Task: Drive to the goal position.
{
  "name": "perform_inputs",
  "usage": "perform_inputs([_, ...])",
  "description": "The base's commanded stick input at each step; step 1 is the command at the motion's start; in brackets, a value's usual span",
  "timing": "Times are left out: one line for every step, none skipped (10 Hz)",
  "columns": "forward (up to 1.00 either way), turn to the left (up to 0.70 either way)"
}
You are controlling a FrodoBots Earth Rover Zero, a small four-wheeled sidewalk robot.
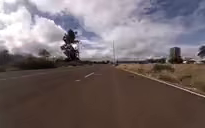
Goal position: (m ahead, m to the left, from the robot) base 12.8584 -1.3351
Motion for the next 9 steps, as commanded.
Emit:
perform_inputs([0.7, 0.0])
perform_inputs([0.7, 0.0])
perform_inputs([0.7, 0.0])
perform_inputs([0.7, 0.0])
perform_inputs([0.7, -0.02])
perform_inputs([0.7, -0.08])
perform_inputs([0.7, -0.13])
perform_inputs([0.7, -0.18])
perform_inputs([0.7, -0.21])
